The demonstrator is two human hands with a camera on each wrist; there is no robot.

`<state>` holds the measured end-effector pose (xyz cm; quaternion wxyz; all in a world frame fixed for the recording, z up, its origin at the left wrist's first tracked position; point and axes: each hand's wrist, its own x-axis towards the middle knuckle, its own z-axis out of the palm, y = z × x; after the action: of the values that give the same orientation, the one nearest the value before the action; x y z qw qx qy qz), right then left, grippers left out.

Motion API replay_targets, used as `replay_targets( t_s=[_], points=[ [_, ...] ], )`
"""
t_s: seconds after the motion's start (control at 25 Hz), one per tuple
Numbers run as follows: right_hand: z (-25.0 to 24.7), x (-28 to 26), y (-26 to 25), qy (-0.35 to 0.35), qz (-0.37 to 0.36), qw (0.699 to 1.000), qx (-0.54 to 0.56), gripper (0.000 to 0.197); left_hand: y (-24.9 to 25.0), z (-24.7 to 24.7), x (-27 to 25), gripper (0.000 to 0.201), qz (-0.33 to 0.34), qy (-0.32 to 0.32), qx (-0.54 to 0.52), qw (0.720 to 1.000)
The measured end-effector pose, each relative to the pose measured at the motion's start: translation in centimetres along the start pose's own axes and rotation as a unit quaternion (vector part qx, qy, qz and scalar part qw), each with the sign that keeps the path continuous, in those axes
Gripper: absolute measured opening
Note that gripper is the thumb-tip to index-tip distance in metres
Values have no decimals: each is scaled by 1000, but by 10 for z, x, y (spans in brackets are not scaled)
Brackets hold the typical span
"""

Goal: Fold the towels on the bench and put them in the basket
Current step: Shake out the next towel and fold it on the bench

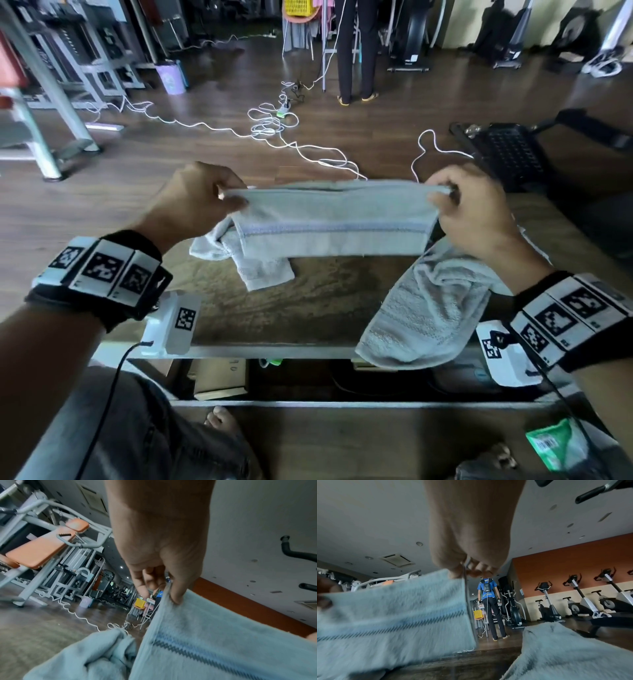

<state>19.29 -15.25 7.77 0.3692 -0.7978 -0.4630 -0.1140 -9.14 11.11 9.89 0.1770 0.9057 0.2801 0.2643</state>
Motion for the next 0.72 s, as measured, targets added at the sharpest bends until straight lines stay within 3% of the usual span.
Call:
replay_targets(
  t_s=[0.08,0.16,0.24,0.32,0.36,0.44,0.48,0.56,0.72],
  points=[
    [-7,-22,-9,69,-52,995,53,10,-5,-11,-26,19,41,46,-28,998],
    [1,-58,-7,6,-44,998,51,14,-10,-6,-65,23,84,44,-21,995],
    [22,-96,6,-165,22,986,20,28,-17,14,-110,31,70,-61,20,995],
    [43,-126,19,-257,85,963,-3,34,-30,41,-140,37,-43,-200,22,979],
    [50,-137,17,-245,103,964,0,29,-35,52,-150,34,-104,-204,-16,973],
    [59,-144,13,-174,142,974,18,10,-38,71,-158,9,-187,-143,-28,972],
    [60,-144,8,-153,165,974,10,6,-34,76,-159,21,-210,-112,-6,971],
    [61,-143,2,-154,189,970,-23,16,-28,84,-160,55,-255,-93,44,962],
    [58,-142,-3,-128,222,966,-20,18,-16,88,-161,85,-340,-85,55,935]
  ],
)
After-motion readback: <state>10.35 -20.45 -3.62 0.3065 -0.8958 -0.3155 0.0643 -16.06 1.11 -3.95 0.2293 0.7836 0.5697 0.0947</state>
